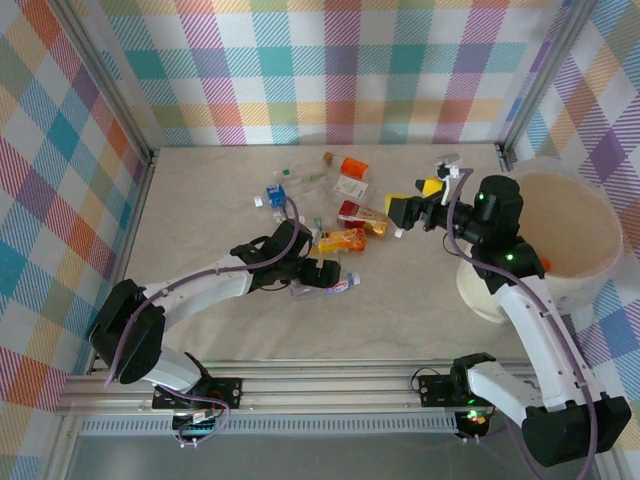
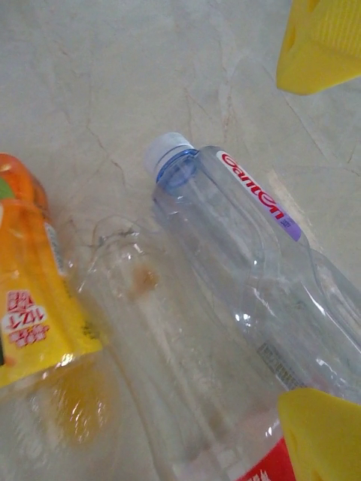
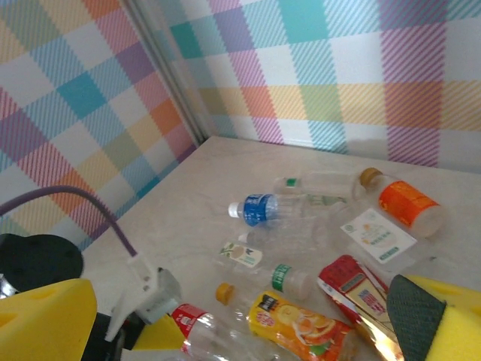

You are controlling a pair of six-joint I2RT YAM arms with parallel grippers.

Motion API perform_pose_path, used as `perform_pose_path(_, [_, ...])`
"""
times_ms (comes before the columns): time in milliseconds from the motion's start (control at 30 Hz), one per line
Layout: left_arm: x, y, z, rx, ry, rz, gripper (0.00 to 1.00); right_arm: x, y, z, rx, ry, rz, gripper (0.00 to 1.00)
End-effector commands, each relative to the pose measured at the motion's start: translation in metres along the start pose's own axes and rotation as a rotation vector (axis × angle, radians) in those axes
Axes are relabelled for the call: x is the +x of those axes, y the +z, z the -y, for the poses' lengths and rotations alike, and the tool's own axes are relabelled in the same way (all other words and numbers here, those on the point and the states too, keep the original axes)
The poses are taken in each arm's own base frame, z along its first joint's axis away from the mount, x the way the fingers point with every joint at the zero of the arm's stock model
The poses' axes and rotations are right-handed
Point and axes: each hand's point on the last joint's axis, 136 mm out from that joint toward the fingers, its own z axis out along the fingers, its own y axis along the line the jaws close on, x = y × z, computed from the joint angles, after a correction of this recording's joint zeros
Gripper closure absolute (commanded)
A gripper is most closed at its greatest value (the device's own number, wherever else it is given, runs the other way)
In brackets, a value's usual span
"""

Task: Put the plastic bottles in the bin

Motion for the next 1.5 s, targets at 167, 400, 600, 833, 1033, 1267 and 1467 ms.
perform_pose_path(167, [0.037, 0.013, 0.004, -0.044, 0.13, -0.107, 0.0, 0.031, 0.013, 0.002, 0.012, 0.056, -0.038, 0.0])
perform_pose_path(400, [0.054, 0.017, 0.018, -0.082, 0.233, -0.185, 0.0, 0.038, 0.014, 0.005, 0.036, 0.045, -0.053, 0.0])
perform_pose_path(600, [0.064, 0.014, 0.012, -0.2, 0.307, -0.21, 0.0, 0.038, 0.017, 0.009, 0.047, 0.038, -0.05, 0.0])
perform_pose_path(833, [0.068, 0.022, -0.022, -0.379, 0.365, -0.211, 0.03, 0.039, 0.02, 0.012, 0.061, 0.036, -0.046, 0.0])
perform_pose_path(1033, [0.078, 0.029, -0.027, -0.391, 0.424, -0.274, 0.08, 0.039, 0.02, 0.017, 0.088, 0.026, -0.044, 0.0])
perform_pose_path(1267, [0.099, 0.029, -0.041, -0.434, 0.426, -0.308, 0.13, 0.045, 0.022, 0.022, 0.101, 0.028, -0.06, 0.0])
perform_pose_path(1467, [0.111, 0.031, -0.048, -0.443, 0.405, -0.316, 0.35, 0.042, 0.025, 0.022, 0.097, 0.033, -0.052, 0.0])
